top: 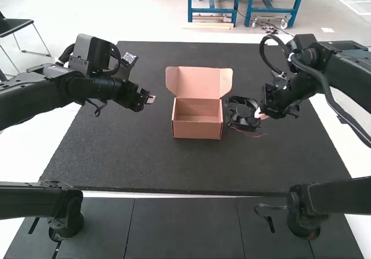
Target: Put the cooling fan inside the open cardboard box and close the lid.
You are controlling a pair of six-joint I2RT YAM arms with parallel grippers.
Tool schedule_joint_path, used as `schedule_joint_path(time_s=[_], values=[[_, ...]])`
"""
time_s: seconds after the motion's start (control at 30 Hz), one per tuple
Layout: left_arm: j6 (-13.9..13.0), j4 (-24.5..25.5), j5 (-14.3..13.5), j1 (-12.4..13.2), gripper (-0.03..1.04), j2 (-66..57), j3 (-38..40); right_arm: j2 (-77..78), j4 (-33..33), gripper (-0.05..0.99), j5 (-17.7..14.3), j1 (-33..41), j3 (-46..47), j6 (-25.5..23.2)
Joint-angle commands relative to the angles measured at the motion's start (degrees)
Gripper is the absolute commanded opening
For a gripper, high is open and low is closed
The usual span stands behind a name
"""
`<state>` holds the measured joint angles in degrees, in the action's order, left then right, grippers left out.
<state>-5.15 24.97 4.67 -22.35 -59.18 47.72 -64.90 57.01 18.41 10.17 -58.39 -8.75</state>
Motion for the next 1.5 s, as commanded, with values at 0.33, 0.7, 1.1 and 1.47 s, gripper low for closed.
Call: schedule_joint_path(time_s=[0.33, 0.7, 1.1, 1.47], values=[[2.7, -0.6, -0.5, 0.4, 0.96, 3.0, -1.5, 0.4, -9.6, -0.02, -1.6, 12.9, 3.2, -15.4], [3.5, -0.7, -1.6, 0.4, 0.96, 3.1, -1.5, -5.0, -16.7, -0.02, -7.9, 19.2, 3.8, -14.4], [3.5, 0.3, -1.9, 0.4, 0.96, 3.9, -1.1, -11.9, -19.3, -0.02, -12.6, 30.0, 3.2, -12.4], [3.3, -0.6, -1.9, 0.1, 0.96, 3.7, -2.4, -20.5, -20.6, -0.02, -16.2, 26.0, -3.1, -13.8]])
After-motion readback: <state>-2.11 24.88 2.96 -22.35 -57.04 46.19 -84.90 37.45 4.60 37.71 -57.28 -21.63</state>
